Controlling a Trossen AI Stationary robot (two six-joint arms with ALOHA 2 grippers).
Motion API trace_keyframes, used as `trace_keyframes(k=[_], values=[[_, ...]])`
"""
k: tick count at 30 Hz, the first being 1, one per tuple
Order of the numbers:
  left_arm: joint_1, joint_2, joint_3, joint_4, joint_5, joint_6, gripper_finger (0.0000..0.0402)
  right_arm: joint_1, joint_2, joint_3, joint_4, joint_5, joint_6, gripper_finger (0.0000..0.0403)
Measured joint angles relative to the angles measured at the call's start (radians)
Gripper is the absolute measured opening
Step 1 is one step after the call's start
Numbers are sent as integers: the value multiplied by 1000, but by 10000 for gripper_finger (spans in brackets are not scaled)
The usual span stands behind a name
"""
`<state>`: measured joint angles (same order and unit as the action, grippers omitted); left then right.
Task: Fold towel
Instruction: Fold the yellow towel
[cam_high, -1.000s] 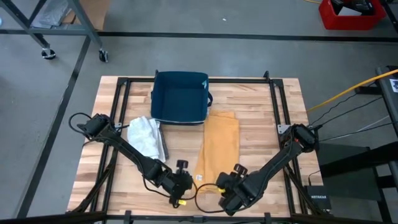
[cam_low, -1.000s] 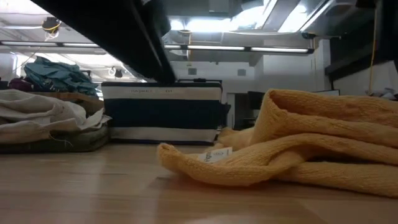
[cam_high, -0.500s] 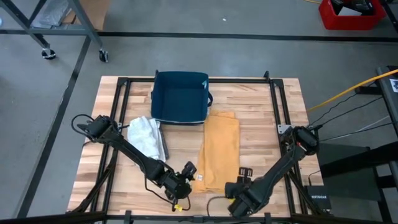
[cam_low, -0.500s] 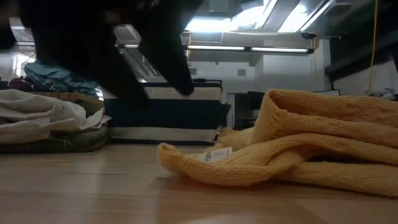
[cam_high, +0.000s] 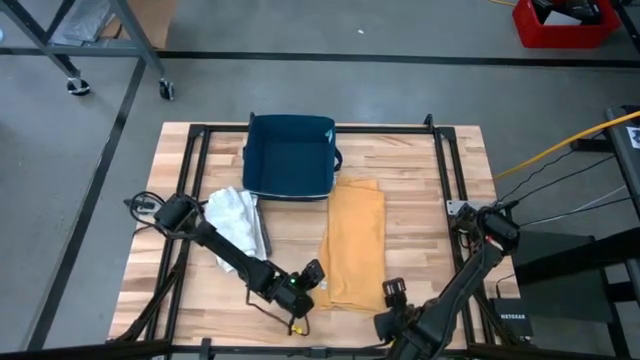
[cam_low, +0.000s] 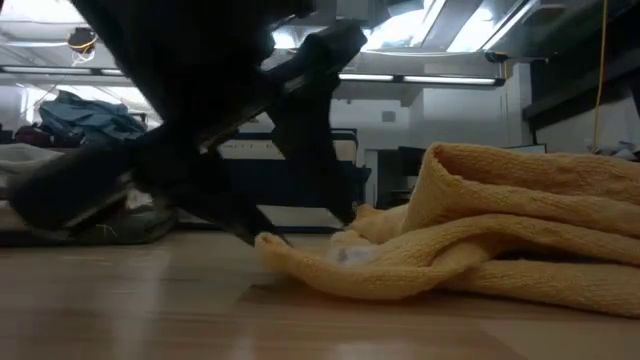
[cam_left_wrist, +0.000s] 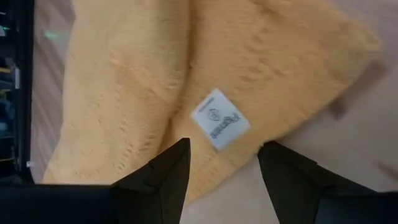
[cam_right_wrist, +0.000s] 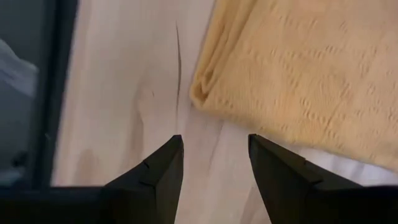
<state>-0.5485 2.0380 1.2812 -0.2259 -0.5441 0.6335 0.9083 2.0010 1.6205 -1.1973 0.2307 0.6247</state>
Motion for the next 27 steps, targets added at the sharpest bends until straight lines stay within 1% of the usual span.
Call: trace_keyframes(k=[7,10,14,22,24,27], values=[[22,1,-2,69,-2,15,182,25,1,-82,0,9,-36,186],[28,1,-2,90,-2,29,182,30,1,-111,5,54,-36,186],[34,1,-1,125,-2,29,182,28,1,-147,73,137,-40,186],[46,1,-1,140,1,29,182,28,1,-234,257,124,-107,186],[47,1,-1,141,3,29,182,28,1,-242,268,157,-108,186],[47,1,-1,143,41,29,182,27,1,-247,271,205,-109,186]])
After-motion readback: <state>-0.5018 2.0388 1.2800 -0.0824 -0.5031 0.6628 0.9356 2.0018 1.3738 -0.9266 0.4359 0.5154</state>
